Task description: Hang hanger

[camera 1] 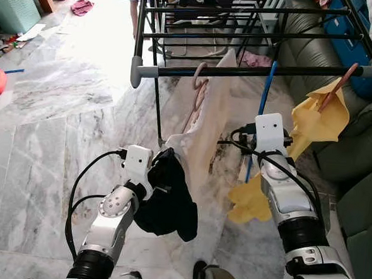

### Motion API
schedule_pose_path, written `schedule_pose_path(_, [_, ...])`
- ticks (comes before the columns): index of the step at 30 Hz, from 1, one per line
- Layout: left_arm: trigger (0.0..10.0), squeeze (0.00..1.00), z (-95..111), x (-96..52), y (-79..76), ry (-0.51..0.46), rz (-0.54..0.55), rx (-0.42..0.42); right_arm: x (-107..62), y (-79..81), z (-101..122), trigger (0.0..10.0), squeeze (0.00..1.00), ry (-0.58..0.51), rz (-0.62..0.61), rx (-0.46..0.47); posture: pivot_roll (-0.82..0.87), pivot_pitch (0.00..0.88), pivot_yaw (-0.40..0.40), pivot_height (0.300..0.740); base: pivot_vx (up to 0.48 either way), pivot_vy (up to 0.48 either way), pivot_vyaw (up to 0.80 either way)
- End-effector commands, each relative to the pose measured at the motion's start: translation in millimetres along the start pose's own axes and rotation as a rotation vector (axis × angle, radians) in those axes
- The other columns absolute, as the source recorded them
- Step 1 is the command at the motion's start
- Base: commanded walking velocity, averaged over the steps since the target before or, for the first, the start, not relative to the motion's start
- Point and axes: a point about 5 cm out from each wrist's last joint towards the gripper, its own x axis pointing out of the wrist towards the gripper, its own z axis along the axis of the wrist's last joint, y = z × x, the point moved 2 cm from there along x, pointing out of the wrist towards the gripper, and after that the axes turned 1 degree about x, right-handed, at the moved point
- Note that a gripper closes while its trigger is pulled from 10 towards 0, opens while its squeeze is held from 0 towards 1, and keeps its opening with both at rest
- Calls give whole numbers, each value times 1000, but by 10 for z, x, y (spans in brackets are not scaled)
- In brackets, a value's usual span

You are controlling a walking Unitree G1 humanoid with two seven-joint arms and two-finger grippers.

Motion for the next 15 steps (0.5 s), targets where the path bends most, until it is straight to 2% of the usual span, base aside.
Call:
schedule_pose_path(1, [10000, 0, -9, 9, -10, 11, -7, 7, 1, 49, 22, 10000, 1000, 0, 14, 2, -185, 201, 49, 740, 0, 0, 0])
schedule_pose_path(2, [10000, 0, -9, 11, -12, 11, -8, 6, 15, 63, 23, 10000, 255, 5, 14, 18, -186, 201, 49, 740, 0, 0, 0])
schedule_pose_path(3, [10000, 0, -9, 13, -14, 11, -8, 6, 25, 74, 24, 10000, 255, 9, 14, 30, -186, 201, 49, 740, 0, 0, 0])
schedule_pose_path(4, [10000, 0, -10, 15, -17, 12, -9, 5, 46, 93, 24, 10000, 0, 20, 14, 62, -186, 201, 49, 740, 0, 0, 0])
schedule_pose_path(9, [10000, 0, -16, 20, -31, 13, -13, 4, 99, 154, 45, 10000, 0, 39, 20, 127, -187, 199, 49, 740, 0, 0, 0])
schedule_pose_path(10, [10000, 0, -17, 23, -35, 15, -15, 5, 123, 202, 83, 2392, 0, 44, 31, 153, -182, 198, 45, 740, 0, 0, 0])
schedule_pose_path(11, [10000, 0, -17, 23, -35, 15, -15, 5, 123, 202, 83, 2392, 0, 44, 31, 153, -182, 198, 45, 740, 0, 0, 0])
schedule_pose_path(12, [10000, 0, -18, 23, -33, 15, -15, 5, 129, 219, 105, 0, 0, 43, 35, 160, -182, 198, 45, 740, 0, 0, 0])
schedule_pose_path(15, [10000, 0, -32, 11, -21, 20, -8, 4, 128, 239, 128, 0, 0, 48, 37, 176, -171, 199, 43, 740, 0, 0, 0])
